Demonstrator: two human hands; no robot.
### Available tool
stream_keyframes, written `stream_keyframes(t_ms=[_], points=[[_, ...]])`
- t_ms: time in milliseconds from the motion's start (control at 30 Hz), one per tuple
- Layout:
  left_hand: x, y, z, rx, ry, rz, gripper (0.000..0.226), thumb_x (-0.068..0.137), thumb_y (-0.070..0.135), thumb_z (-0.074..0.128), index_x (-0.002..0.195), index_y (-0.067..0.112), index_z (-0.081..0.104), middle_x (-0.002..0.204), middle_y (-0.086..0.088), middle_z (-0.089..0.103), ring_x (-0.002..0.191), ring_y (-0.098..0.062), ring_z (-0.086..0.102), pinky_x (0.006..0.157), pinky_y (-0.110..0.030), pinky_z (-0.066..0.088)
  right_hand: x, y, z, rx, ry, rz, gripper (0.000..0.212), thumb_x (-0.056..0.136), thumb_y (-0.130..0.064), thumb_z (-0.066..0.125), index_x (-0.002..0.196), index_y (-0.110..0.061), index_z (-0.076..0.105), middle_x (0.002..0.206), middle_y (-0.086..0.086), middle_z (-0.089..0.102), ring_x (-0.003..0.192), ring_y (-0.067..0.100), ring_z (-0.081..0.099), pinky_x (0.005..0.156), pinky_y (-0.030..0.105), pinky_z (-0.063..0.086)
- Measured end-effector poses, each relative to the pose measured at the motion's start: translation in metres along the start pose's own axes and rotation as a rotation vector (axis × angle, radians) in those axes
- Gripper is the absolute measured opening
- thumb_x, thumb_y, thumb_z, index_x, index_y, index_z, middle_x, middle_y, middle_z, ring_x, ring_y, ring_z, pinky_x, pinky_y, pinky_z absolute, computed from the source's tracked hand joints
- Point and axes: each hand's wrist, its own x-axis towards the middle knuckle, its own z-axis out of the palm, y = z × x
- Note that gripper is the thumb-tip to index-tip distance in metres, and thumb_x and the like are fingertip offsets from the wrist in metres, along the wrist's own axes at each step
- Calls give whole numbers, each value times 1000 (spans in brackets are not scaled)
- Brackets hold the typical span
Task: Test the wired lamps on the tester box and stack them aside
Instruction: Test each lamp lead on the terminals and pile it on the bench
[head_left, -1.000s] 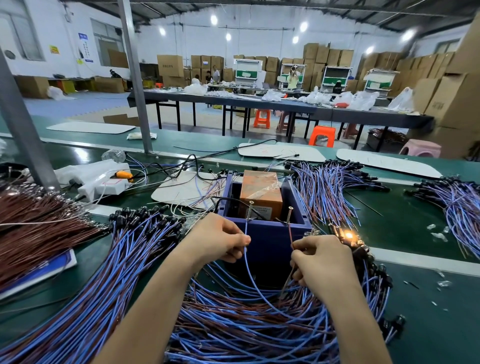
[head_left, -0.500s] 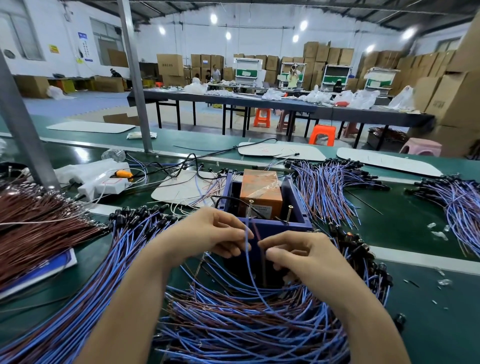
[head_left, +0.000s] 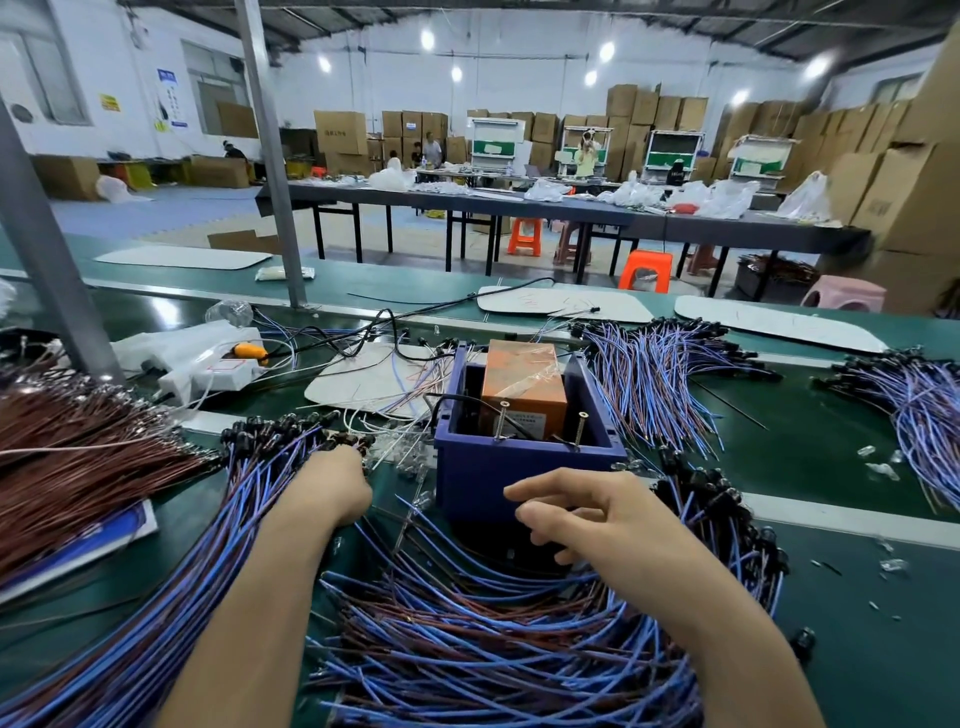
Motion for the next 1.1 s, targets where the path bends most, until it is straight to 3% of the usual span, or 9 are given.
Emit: stream_keyframes(t_ms=[67,167,267,433,567,700,867,1000,1100], points=[[-2,6,2,59,-61,-1,18,92,8,39,74,6,44,122,-21,58,104,-33,54,84,-35,46,1,1,0,11,-4,-2,16,89,-34,63,92,-48,70,91,-15,71,84,3,67,78,23,56],[-6,15,8,151,-142,-25,13,92,7,32,94,7,45,133,-24,45,129,-39,29,104,-43,33,1,1,2,19,-10,-7,16,89,-33,63,93,-47,71,92,-13,71,84,3,68,79,23,56],[-8,20,12,193,-154,-25,20,91,8,32,106,7,46,145,-22,30,137,-40,16,110,-49,22,2,1,2,23,-19,-15,16,89,-34,63,93,-47,70,93,-13,72,85,3,68,80,25,55],[-7,19,12,137,-123,-33,8,95,14,35,94,9,42,139,-17,37,133,-37,23,106,-46,25,2,3,1,34,-23,-24,17,90,-34,62,93,-48,70,93,-12,72,85,4,68,78,23,56],[1,13,12,103,-53,13,22,99,23,37,99,6,52,138,-14,39,129,-37,30,105,-43,31,3,3,2,39,-26,-20,17,90,-33,62,93,-47,70,93,-9,72,86,5,68,79,23,56],[6,11,15,27,-60,33,29,96,21,40,94,1,60,130,-26,49,121,-39,45,97,-38,40,3,4,2,41,-29,-16,15,90,-33,62,93,-44,71,92,-8,72,85,5,68,77,21,56],[11,12,20,-42,-33,19,37,97,26,44,111,-6,57,134,-26,43,121,-39,46,100,-43,41,4,4,2,60,-25,-1,15,90,-30,62,93,-40,72,92,-7,73,84,6,68,75,19,56],[12,10,19,-106,-23,42,41,97,24,46,103,-15,58,130,-32,47,115,-42,51,91,-39,44,4,3,2,63,-24,0,15,90,-29,62,94,-39,72,92,-6,73,84,6,68,74,19,55],[10,10,18,-144,-27,41,39,98,27,47,70,-1,53,121,-30,53,112,-37,55,80,-33,44,4,3,3,57,-28,6,14,90,-29,62,94,-39,72,92,-6,73,85,7,68,74,18,55]])
